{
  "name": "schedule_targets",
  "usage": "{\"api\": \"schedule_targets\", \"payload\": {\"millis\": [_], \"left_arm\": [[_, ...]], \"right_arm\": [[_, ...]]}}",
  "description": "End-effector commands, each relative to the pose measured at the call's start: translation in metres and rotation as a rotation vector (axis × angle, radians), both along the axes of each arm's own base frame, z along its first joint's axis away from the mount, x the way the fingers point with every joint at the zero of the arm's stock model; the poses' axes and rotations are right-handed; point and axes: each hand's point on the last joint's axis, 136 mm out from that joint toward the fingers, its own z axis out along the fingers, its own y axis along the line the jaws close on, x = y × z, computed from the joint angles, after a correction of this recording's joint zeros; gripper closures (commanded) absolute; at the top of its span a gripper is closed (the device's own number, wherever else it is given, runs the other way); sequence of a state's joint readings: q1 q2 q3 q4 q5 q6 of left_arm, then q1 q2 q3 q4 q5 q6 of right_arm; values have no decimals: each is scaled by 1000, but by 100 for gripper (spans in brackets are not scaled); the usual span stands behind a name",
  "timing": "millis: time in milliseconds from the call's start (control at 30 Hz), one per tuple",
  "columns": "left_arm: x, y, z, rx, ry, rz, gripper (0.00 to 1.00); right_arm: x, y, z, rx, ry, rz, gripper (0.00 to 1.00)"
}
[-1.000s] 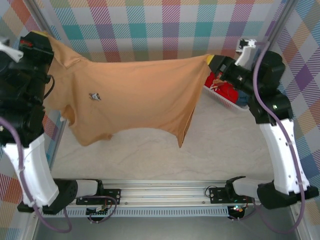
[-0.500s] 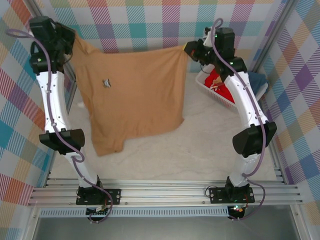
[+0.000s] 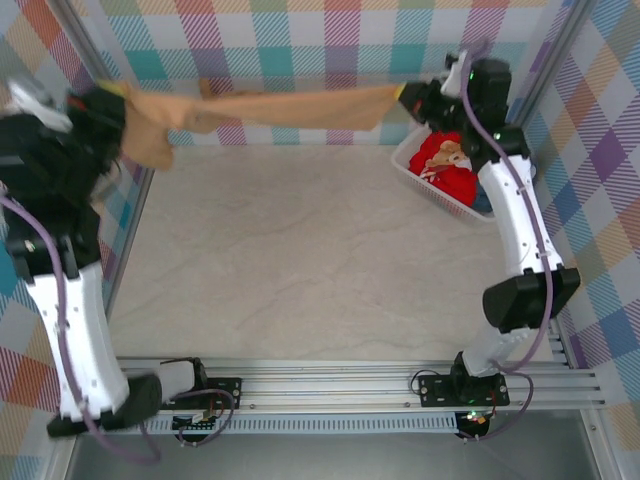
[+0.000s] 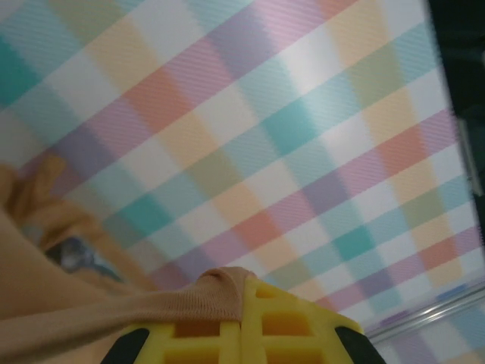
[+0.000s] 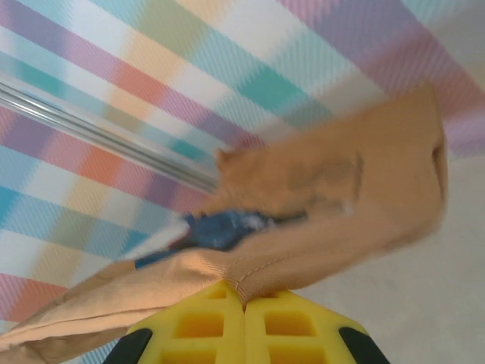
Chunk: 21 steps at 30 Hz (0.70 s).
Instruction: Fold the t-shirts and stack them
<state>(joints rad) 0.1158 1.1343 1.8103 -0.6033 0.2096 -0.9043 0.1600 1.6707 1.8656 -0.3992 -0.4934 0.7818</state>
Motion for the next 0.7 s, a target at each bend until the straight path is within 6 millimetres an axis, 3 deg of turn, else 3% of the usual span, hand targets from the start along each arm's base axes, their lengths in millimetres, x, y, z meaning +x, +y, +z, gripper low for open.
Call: {"api": "schedule_targets", "payload": {"millis": [0,100,167,200,267,333,400,467,667], "left_arm": [[1,-12,-163,-70,377,-26,100],[-37,-32,-307,-145,670,-65,100],[-63,-45,-383,-204,813,-81,100],[-77,-51,-416,-229,875,-82,100],[-95,-60,-458,-255,928,-89,100],[-118,-60,-490,-268,1018,-62,100],[-134,-62,-508,-282,1075,-51,100],[-147,-58,-514,-277,1112,-28,100],[-151,-60,-511,-323,1090,-26,100]], "right_arm": [[-24,6,-94,-1,215,31,100],[-60,14,-203,-37,457,52,100],[-87,21,-269,-79,618,75,100],[-100,24,-297,-102,687,93,100],[-121,25,-340,-168,788,103,100],[-135,22,-367,-236,846,99,100],[-151,9,-385,-323,914,56,100],[-163,-3,-393,-368,958,22,100],[-181,-22,-392,-458,973,-29,100]]}}
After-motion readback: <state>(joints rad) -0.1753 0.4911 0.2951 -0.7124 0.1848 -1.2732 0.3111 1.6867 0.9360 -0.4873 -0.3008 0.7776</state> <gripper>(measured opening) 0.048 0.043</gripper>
